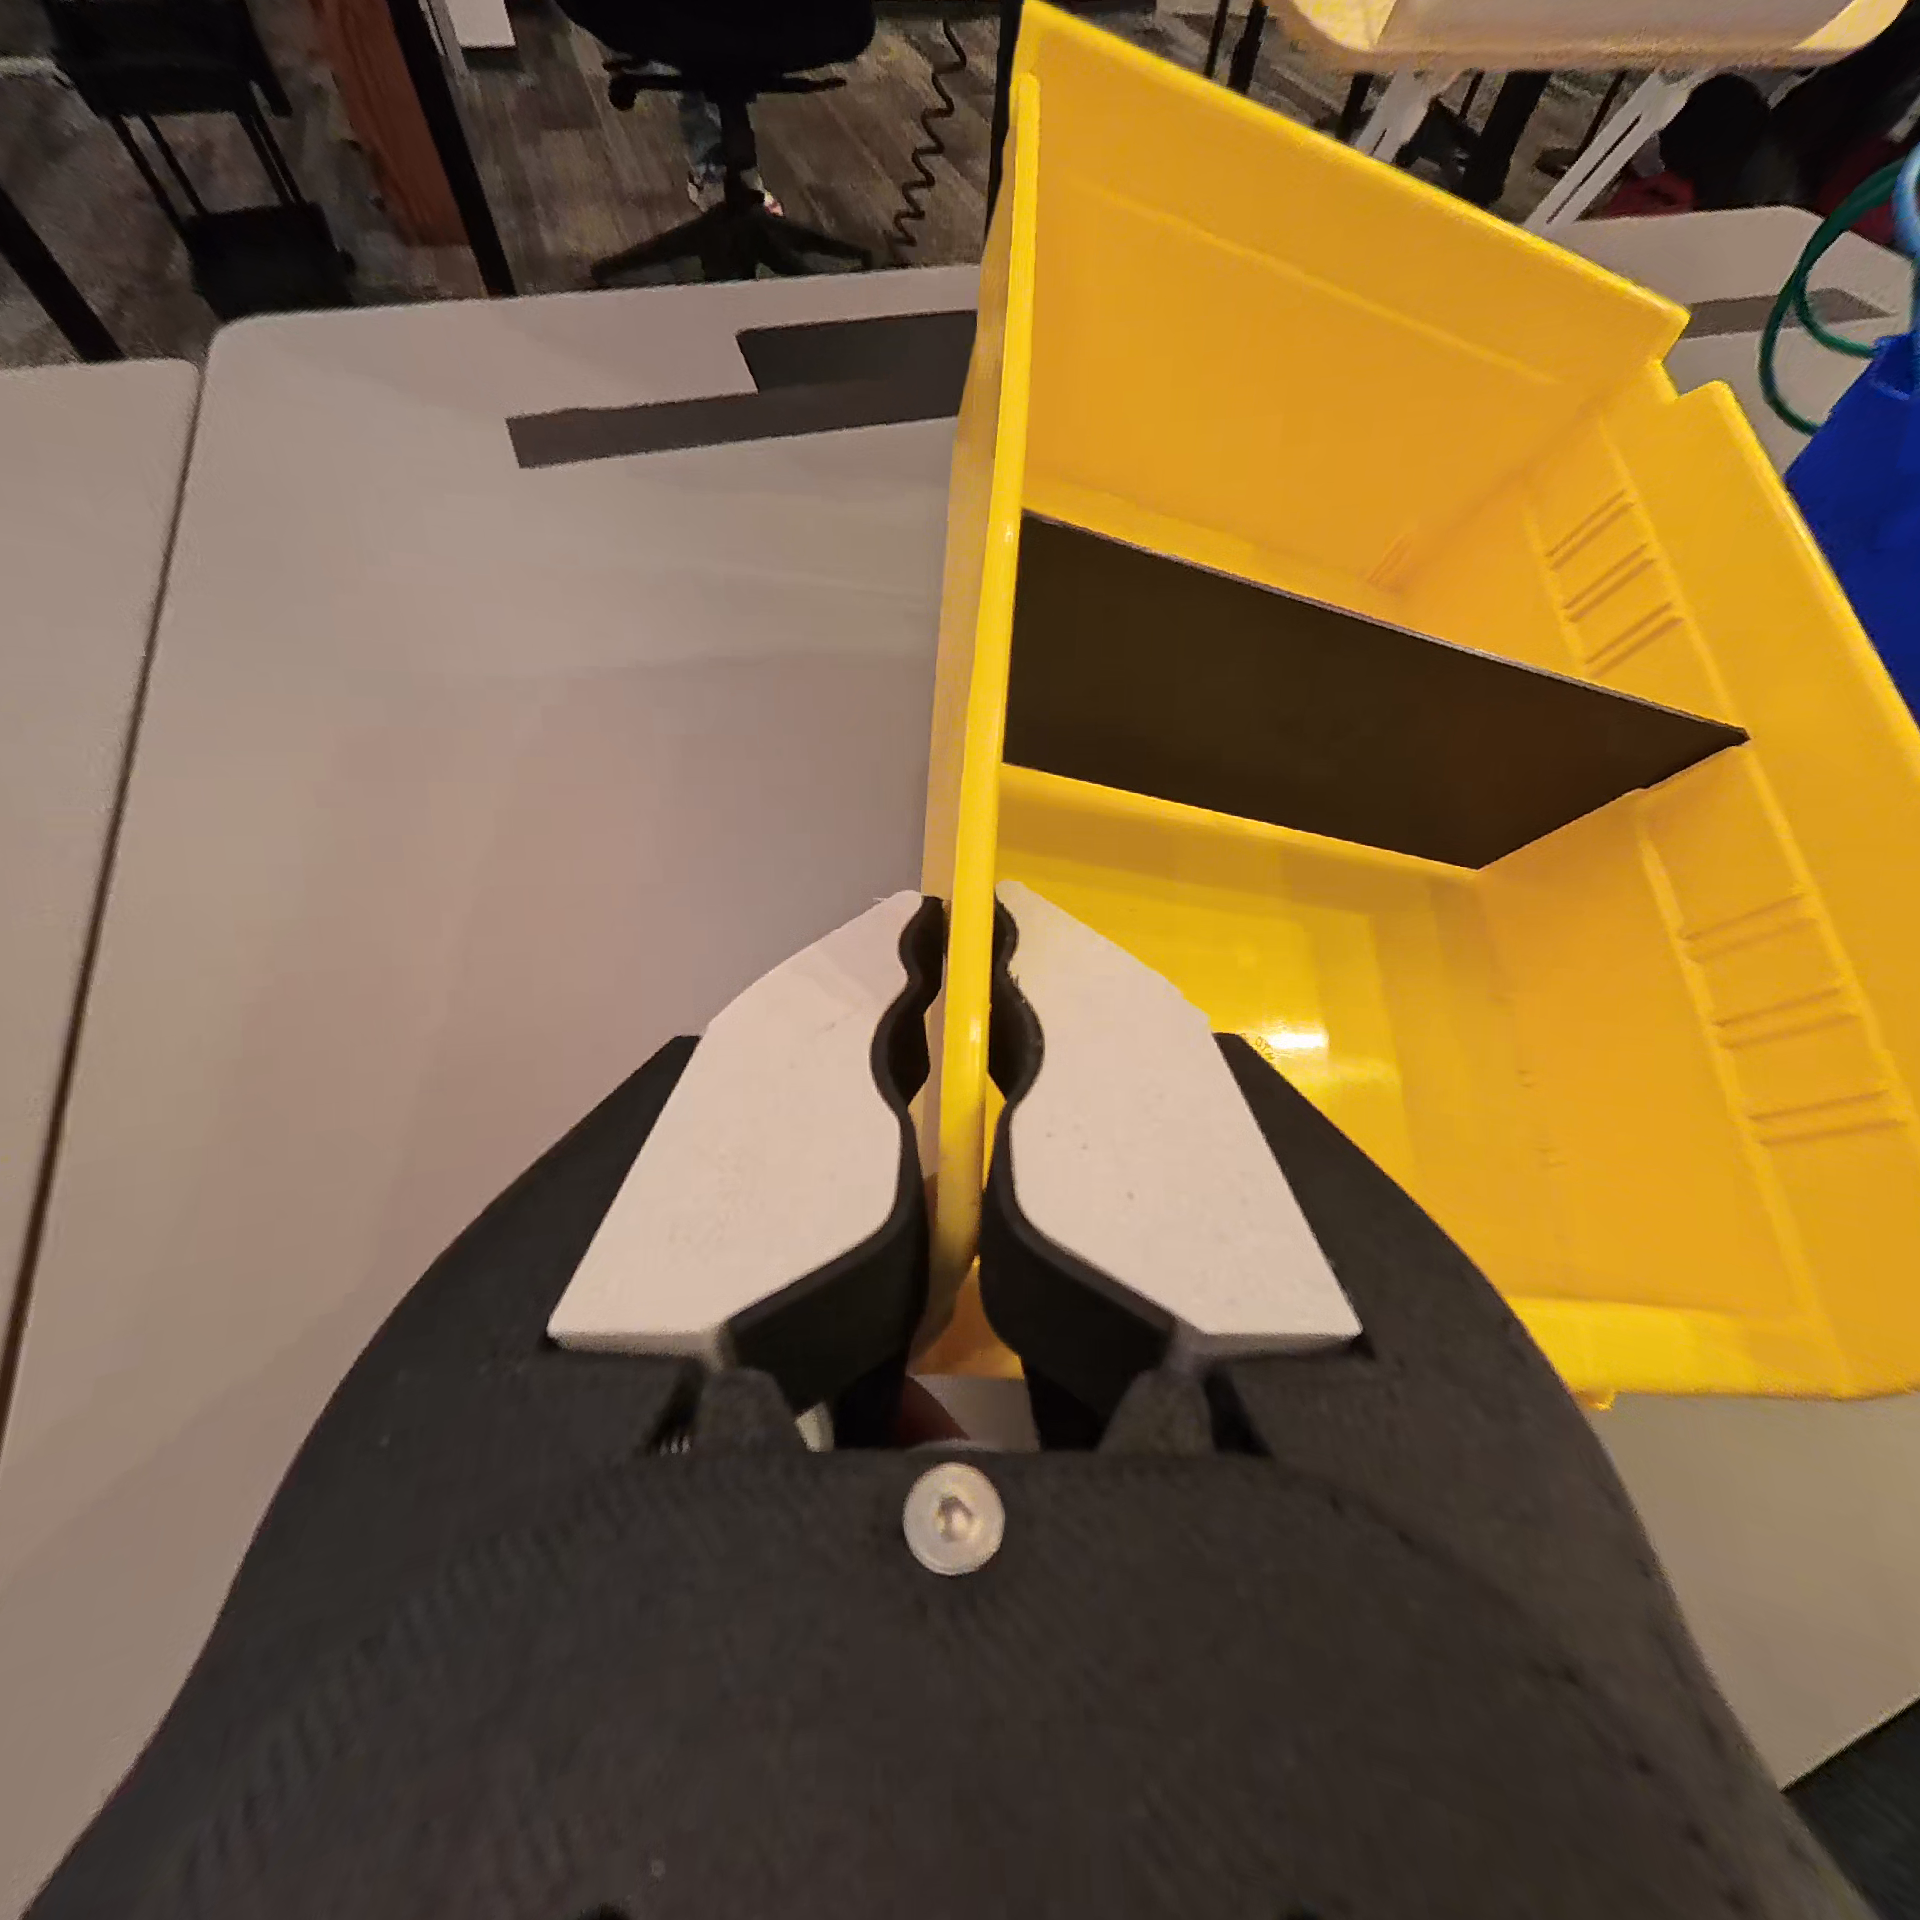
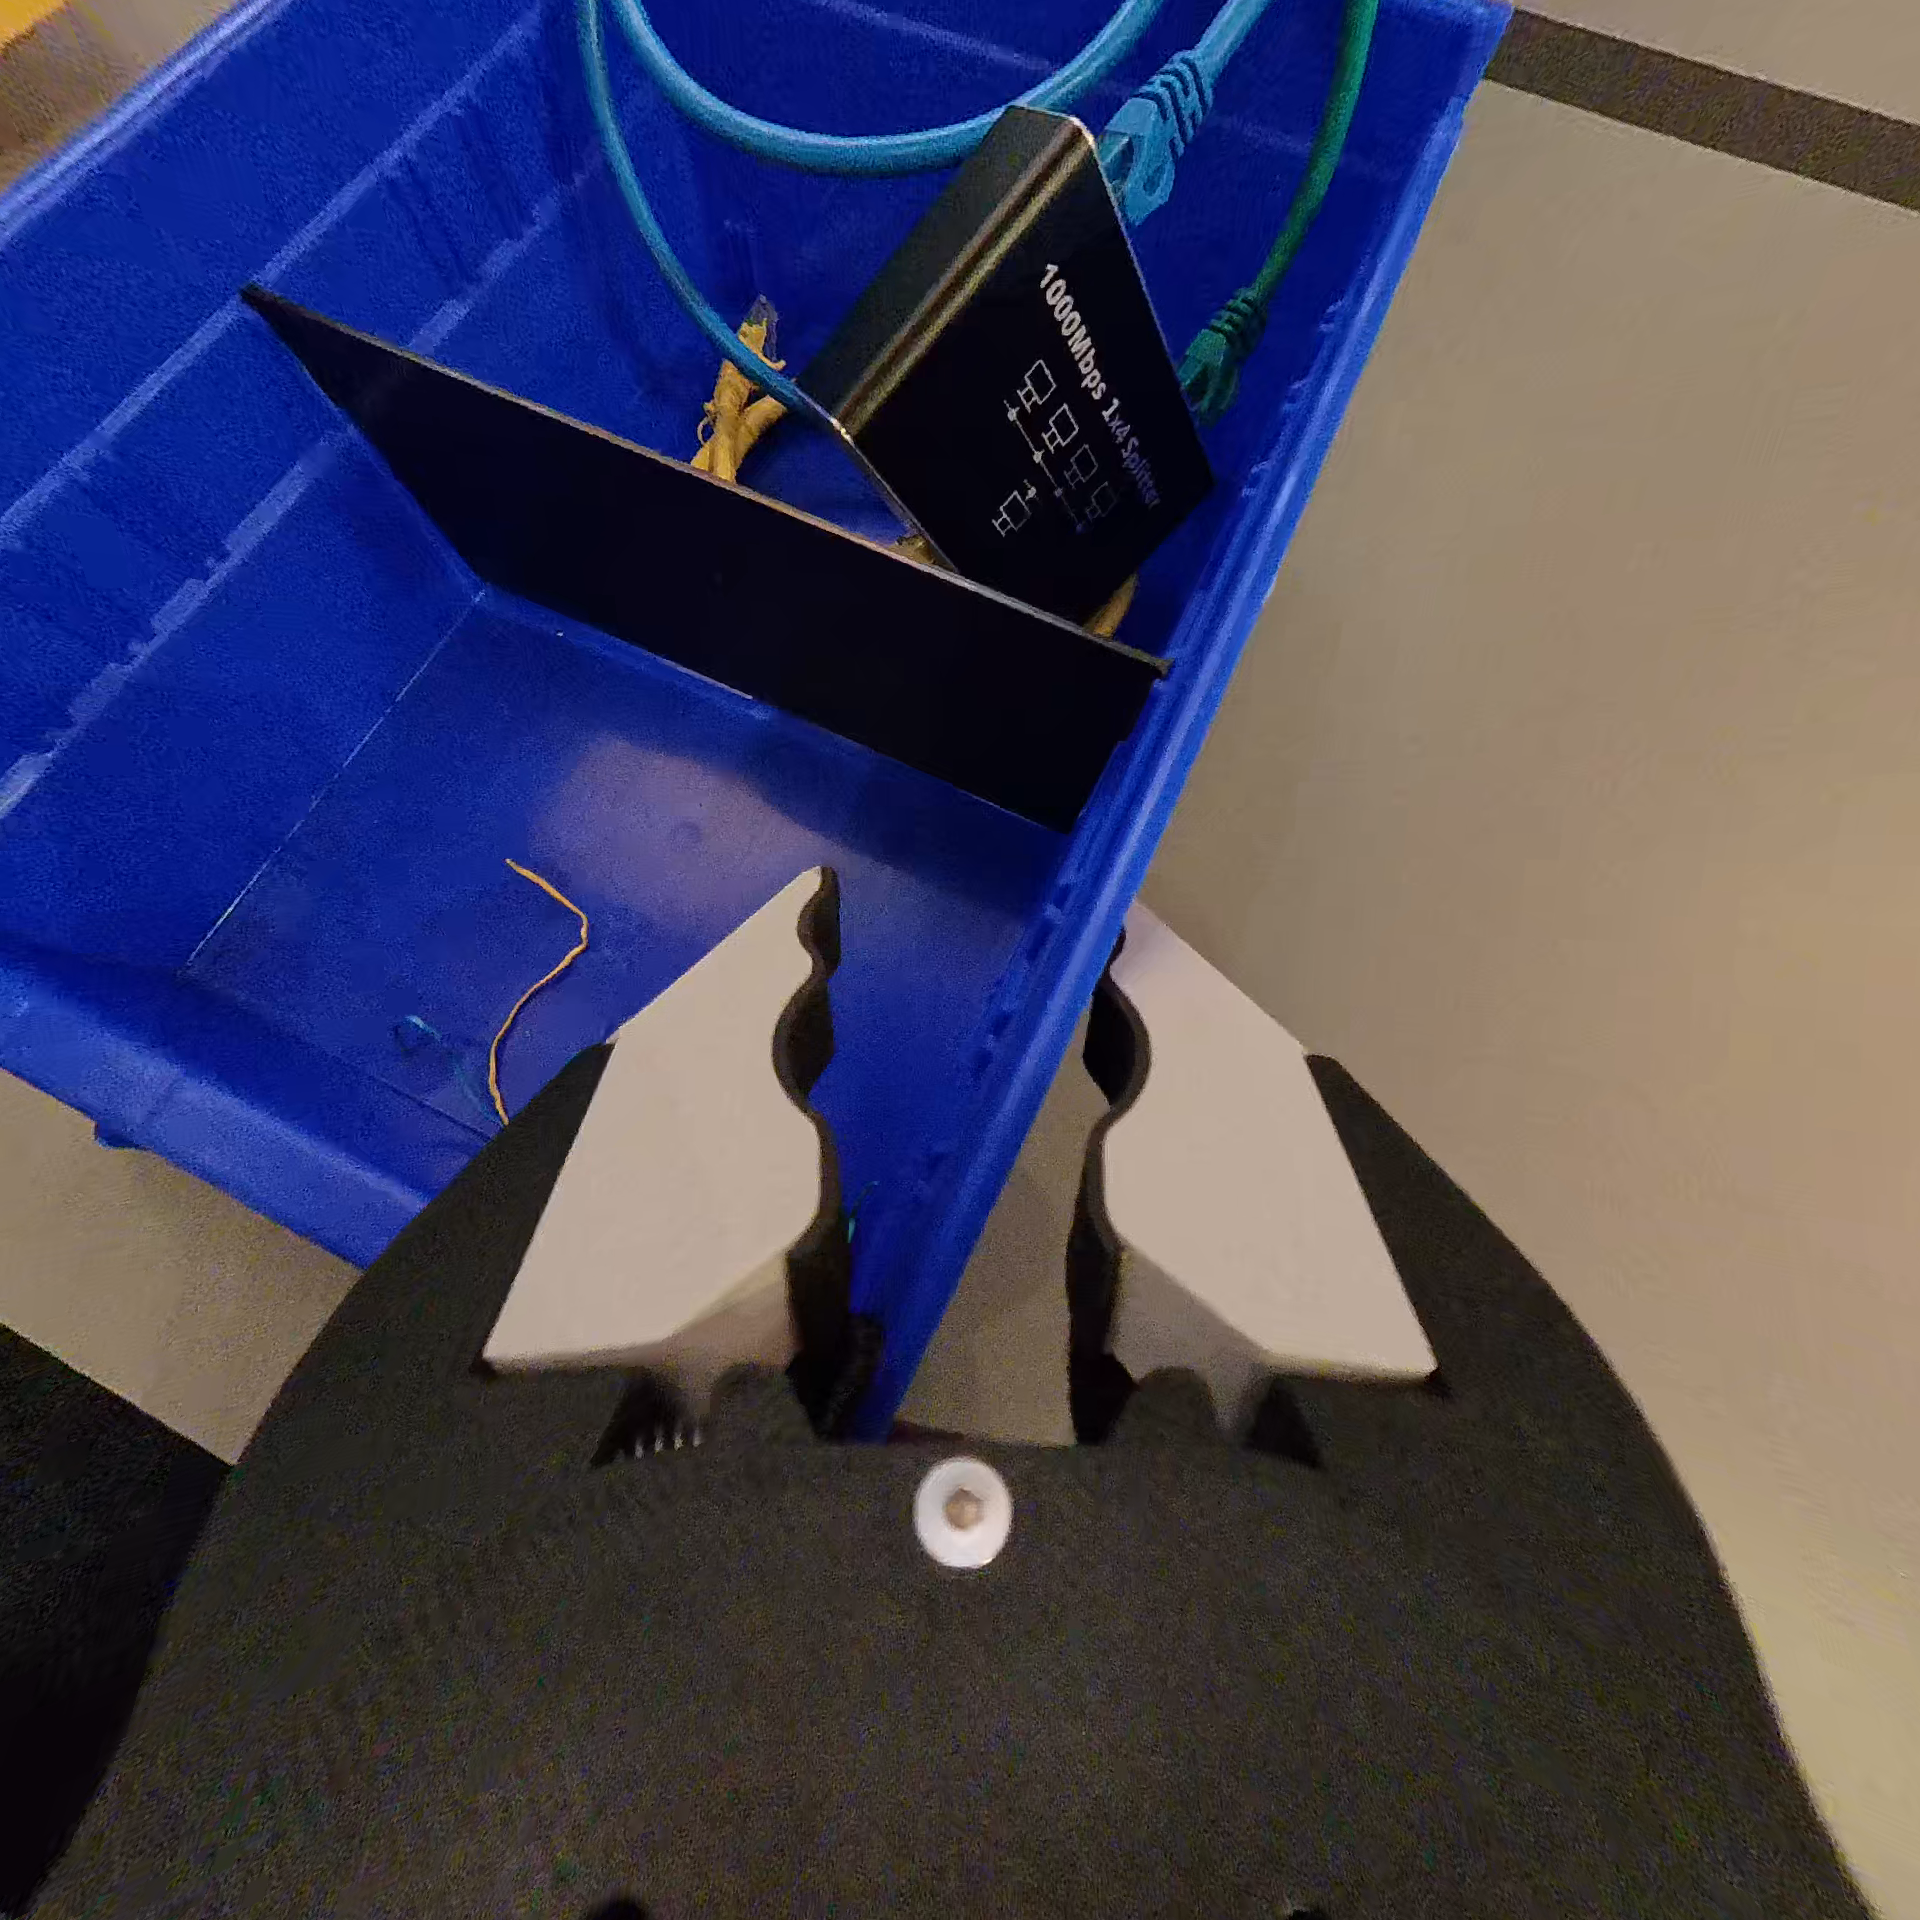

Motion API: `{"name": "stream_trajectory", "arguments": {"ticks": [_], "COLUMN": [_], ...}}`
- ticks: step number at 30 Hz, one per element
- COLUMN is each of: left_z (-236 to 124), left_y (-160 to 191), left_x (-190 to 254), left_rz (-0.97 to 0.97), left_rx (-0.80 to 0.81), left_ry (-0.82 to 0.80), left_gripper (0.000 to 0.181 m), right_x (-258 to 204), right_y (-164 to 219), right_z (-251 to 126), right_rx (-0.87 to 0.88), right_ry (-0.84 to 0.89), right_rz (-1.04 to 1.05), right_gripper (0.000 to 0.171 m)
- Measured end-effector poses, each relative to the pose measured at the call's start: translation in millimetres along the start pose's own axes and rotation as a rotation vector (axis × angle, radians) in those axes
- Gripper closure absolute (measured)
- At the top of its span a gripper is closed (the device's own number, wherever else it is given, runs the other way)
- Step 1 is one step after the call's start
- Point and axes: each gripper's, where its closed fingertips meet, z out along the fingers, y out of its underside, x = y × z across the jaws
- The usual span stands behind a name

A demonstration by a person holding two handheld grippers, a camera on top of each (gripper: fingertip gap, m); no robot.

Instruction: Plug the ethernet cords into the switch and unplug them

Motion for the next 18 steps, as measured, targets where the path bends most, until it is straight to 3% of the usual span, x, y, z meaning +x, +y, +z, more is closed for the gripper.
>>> {"name": "stream_trajectory", "arguments": {"ticks": [13, 18], "left_z": [-40.6, -49.6], "left_y": [-45.8, -52.3], "left_x": [-9.5, -15.7], "left_rz": [-0.042, -0.055], "left_rx": [0.188, 0.222], "left_ry": [0.004, -0.01], "left_gripper": [0.176, 0.176], "right_x": [-73.3, -100.9], "right_y": [-12.2, -20.5], "right_z": [23.1, 33.0], "right_rx": [0.039, 0.048], "right_ry": [-0.047, -0.06], "right_rz": [-0.071, -0.091], "right_gripper": [0.1, 0.102]}}
